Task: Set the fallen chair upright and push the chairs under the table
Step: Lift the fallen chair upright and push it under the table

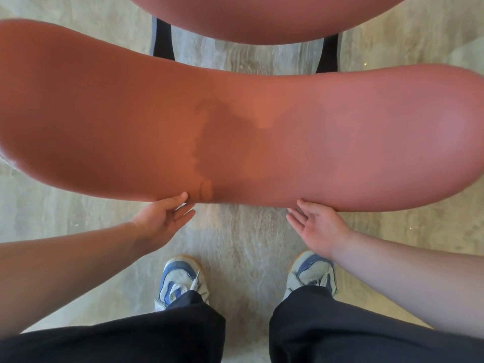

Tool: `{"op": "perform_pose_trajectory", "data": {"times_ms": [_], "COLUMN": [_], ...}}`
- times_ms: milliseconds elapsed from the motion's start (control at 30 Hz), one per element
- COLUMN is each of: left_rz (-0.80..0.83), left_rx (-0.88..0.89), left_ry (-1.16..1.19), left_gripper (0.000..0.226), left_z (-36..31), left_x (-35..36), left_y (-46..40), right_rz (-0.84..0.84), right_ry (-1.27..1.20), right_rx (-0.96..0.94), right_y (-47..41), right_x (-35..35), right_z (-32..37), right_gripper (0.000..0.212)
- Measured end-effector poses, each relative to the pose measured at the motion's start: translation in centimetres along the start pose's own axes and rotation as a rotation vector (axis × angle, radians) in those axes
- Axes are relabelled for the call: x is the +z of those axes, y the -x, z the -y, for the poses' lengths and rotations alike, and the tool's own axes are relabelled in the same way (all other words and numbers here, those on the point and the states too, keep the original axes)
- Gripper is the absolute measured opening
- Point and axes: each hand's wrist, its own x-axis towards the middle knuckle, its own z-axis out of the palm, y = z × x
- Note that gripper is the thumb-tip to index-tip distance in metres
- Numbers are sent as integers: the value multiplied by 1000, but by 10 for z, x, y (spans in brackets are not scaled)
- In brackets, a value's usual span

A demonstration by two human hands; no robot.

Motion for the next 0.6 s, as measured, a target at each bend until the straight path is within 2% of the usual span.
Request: {"op": "perform_pose_trajectory", "data": {"times_ms": [133, 267, 367, 467, 600], "left_rz": [-31, -36, -37, -72, -73], "left_rx": [8, 11, 32, 63, 65], "left_ry": [-1, -18, -30, -37, -1], "left_gripper": [52, 58, 53, 36, 35], "left_z": [-3, -5, -8, -14, -24], "left_x": [2, 2, 3, 10, 22], "left_y": [0, 2, 7, 19, 46], "right_rz": [-6, -10, -5, -5, -23], "right_ry": [-21, -22, -22, -3, 15], "right_rx": [1, 8, 6, -12, -24], "right_y": [3, 6, 12, 27, 59], "right_x": [0, -1, 0, 5, 14], "right_z": [2, 3, 7, 12, 23], "right_gripper": [18, 21, 22, 31, 53]}}
